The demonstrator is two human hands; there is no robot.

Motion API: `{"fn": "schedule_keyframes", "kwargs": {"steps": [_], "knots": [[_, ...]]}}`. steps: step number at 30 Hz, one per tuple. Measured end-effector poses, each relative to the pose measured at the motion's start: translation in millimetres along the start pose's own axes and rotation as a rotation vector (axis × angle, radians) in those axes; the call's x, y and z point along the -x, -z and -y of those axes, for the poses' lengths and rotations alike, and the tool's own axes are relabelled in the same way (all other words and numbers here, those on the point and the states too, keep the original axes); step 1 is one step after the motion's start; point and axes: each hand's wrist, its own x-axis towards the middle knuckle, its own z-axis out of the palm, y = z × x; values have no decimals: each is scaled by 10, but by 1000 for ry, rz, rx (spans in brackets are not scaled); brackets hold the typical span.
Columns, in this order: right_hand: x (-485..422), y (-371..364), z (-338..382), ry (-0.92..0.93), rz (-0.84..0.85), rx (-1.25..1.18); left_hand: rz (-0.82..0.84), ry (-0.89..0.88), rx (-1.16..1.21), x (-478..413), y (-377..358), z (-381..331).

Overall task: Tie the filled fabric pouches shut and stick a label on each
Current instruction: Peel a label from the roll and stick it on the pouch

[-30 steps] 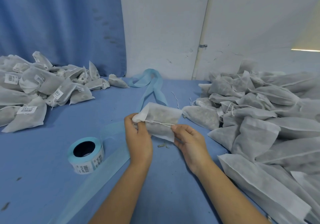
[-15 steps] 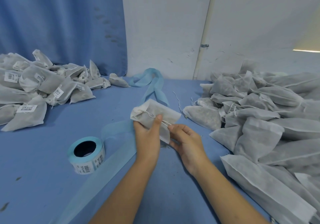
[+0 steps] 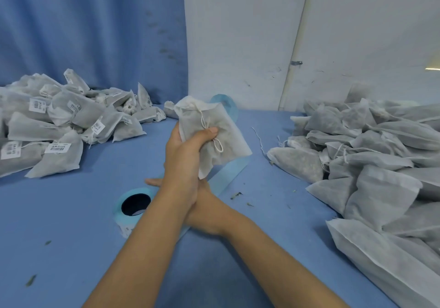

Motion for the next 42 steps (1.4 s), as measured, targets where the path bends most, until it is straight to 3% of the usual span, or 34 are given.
{"fn": "schedule_keyframes", "kwargs": {"steps": [4, 7, 11, 16, 20, 23, 27, 31, 34, 37, 42], "knots": [[-64, -101, 143, 39, 154, 94, 15, 85, -10, -22, 71, -50], [-41, -102, 192, 61, 163, 185, 12, 106, -10, -41, 91, -64], [-64, -87, 170, 142, 56, 350, 21, 114, -17, -46, 95, -30], [-137, 72, -149, 56, -191, 588, -18, 165, 140, -31, 66, 11], [-69, 386, -418, -100, -429, 412, -20, 148, 165, -55, 109, 60], [41, 536, -626, -160, -438, 642, -149, 208, 12, -40, 134, 192], [112, 570, -705, -221, -361, 597, -286, 173, -209, 43, 198, 412], [94, 552, -721, -269, -337, 499, -186, 28, -308, 102, 279, 553], [83, 557, -749, -322, -310, 441, -18, -90, -438, 127, 276, 593], [138, 577, -750, -327, -291, 294, 140, -81, -580, 121, 269, 642], [260, 609, -779, -208, -418, 85, 300, -39, -891, 16, 230, 624]]}}
